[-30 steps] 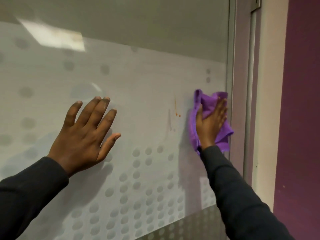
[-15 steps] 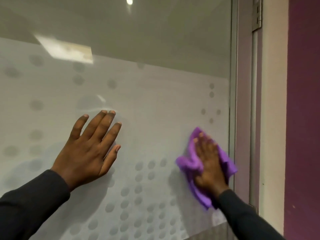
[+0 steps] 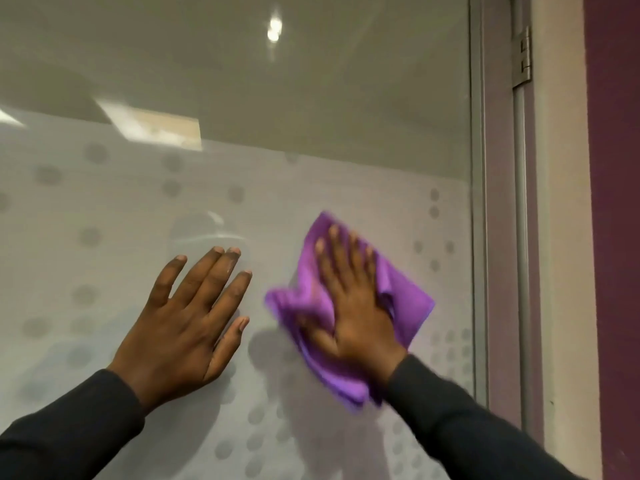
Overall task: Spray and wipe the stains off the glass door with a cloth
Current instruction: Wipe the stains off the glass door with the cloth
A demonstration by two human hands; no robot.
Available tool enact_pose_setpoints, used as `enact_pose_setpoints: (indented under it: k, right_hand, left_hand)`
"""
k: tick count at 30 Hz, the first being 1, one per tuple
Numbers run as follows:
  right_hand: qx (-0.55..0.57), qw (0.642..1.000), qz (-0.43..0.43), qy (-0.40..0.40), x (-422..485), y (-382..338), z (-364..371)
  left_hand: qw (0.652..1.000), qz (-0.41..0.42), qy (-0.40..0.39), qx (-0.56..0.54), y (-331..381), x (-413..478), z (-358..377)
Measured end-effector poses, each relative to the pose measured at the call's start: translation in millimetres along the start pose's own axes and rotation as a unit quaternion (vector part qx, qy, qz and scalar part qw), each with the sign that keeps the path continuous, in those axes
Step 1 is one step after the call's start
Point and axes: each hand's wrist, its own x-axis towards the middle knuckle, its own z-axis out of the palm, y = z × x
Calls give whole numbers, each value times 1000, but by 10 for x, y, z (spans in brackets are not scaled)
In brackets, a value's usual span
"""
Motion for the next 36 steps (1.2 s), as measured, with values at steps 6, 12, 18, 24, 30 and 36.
enact_pose_setpoints:
  k: [6,12,18,24,30,36]
  right_hand:
    - [-40,997,-47,-46,-852,874,-42]
    - [25,941,316,118,88,1472,-434]
    - [22,923,350,160,804,584,-247]
    - [20,1000,-13,-16,-369,126,65]
    - [4,985,173,25,-427,1183,-286]
    - [48,861,491,126,817,828,-362]
  left_hand:
    - [1000,1,-3,1,2,1,-4]
    - [1000,1,-12,0,-2,0,20]
    - [1000,2,-6,0,-9,-6,29]
    - [1000,1,9,-6,-2,1,33]
    - [1000,2,0,-3,5,5,14]
    - [1000,-2,-8,2,4,4,12]
